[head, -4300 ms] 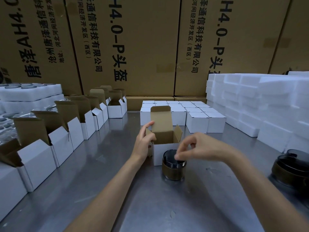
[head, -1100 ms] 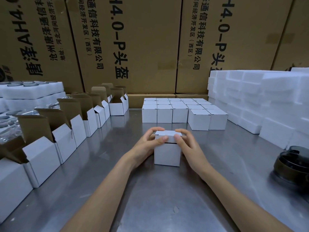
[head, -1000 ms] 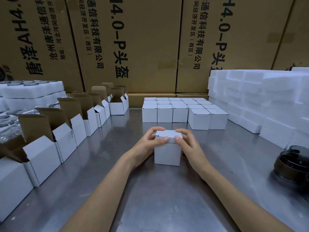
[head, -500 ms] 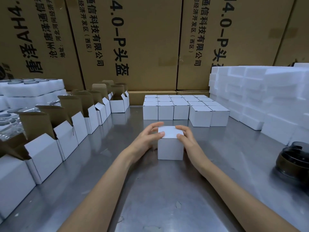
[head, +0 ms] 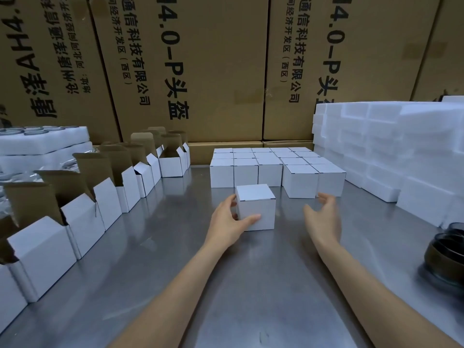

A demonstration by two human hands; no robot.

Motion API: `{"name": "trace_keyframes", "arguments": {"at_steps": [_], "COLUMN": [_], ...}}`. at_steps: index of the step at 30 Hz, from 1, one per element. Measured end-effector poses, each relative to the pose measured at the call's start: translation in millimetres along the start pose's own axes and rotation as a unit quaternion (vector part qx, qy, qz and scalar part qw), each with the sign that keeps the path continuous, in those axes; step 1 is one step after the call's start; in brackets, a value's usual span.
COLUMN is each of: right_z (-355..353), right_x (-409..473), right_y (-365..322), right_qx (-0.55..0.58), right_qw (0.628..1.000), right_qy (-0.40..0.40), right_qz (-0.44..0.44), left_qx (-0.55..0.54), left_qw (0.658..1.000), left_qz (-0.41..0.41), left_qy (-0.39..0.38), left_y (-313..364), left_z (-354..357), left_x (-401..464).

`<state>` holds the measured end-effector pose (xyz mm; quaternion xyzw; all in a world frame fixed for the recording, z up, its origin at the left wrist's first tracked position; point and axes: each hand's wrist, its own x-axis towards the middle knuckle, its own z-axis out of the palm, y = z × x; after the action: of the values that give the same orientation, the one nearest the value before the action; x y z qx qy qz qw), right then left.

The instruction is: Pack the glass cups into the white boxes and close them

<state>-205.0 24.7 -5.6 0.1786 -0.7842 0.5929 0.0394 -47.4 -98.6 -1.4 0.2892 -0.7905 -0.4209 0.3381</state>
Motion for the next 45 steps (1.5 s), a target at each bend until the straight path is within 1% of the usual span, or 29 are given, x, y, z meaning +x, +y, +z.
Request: {"name": "trace_keyframes", "arguments": {"at_steps": [3, 5, 9, 13, 17, 21, 25, 30, 33, 37, 39, 42, 45], "right_z": [6, 11, 18, 22, 29, 31, 31, 32, 32, 32, 32, 29, 24], "right_x": [19, 30, 55, 77, 90, 92, 93, 93, 94, 94, 93, 88, 82], "right_y": [4, 5, 8, 11, 12, 10, 12, 13, 14, 15, 14, 11, 8], "right_qx": [-0.032, -0.052, -0.051, -0.051, -0.062, -0.073, -0.077, -0.080, -0.081, -0.082, -0.080, -0.069, -0.053], "right_qw": [0.999, 0.998, 0.997, 0.996, 0.995, 0.995, 0.995, 0.995, 0.995, 0.995, 0.995, 0.995, 0.997], "right_qy": [0.022, 0.023, 0.038, 0.049, 0.039, 0.028, 0.026, 0.027, 0.032, 0.036, 0.035, 0.031, 0.021], "right_qz": [0.017, 0.024, 0.049, 0.053, 0.063, 0.062, 0.057, 0.053, 0.054, 0.055, 0.055, 0.060, 0.056], "left_qx": [0.064, 0.088, 0.073, 0.063, 0.063, 0.072, 0.108, 0.168, 0.184, 0.177, 0.140, 0.055, 0.036], "left_qw": [0.998, 0.996, 0.997, 0.998, 0.998, 0.997, 0.993, 0.985, 0.982, 0.983, 0.988, 0.995, 0.997], "left_qz": [0.015, 0.016, -0.018, -0.015, -0.020, -0.025, -0.039, -0.045, -0.043, -0.049, -0.059, -0.067, -0.038], "left_qy": [0.018, 0.026, 0.035, 0.020, 0.002, 0.005, -0.003, 0.016, 0.020, 0.011, 0.014, 0.041, 0.055], "left_y": [-1, -1, -1, -4, -7, -8, -7, -3, -3, -4, -3, -2, 0], "left_z": [18, 29, 51, 72, 79, 80, 83, 89, 91, 90, 89, 84, 76], "left_x": [26, 44, 79, 100, 110, 115, 116, 118, 118, 118, 116, 109, 92]}}
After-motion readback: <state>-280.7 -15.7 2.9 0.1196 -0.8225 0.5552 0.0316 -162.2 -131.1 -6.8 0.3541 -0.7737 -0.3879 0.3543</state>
